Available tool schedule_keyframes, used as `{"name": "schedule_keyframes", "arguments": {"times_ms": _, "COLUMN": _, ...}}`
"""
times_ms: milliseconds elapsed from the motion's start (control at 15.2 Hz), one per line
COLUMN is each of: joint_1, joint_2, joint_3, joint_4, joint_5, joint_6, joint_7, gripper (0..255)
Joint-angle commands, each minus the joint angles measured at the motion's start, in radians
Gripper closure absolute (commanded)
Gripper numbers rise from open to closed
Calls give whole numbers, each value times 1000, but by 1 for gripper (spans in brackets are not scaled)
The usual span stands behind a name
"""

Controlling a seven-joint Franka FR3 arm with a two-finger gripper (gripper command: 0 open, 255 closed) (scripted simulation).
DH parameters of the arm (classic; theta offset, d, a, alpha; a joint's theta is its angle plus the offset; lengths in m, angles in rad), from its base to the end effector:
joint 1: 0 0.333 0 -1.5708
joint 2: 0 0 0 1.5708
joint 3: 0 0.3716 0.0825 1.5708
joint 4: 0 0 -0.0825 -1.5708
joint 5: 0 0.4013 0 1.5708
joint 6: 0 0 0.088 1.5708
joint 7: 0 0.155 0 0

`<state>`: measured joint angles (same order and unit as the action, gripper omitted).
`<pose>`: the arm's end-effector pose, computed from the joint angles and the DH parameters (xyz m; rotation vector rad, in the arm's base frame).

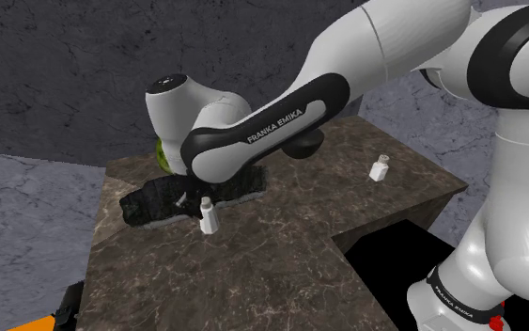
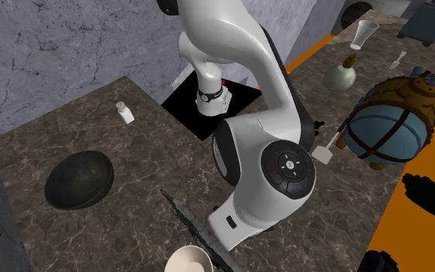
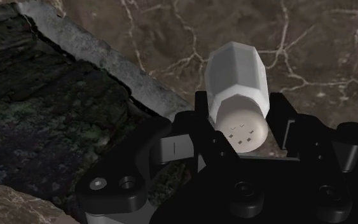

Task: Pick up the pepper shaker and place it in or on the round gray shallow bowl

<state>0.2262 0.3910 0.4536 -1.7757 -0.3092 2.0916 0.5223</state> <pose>0.5558 0.3834 0.3500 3.0142 0.4383 0.0504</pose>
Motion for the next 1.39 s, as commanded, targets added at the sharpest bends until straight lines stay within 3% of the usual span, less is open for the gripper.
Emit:
{"name": "schedule_keyframes", "arguments": {"times_ms": 0, "joint_1": -2, "joint_2": -11, "joint_3": 3, "joint_4": 10, "joint_5": 7, "joint_6": -19, "joint_7": -7, "gripper": 255}}
{"name": "schedule_keyframes", "arguments": {"times_ms": 1320, "joint_1": -7, "joint_2": -90, "joint_3": 25, "joint_4": 175, "joint_5": 64, "joint_6": -251, "joint_7": -61, "gripper": 255}}
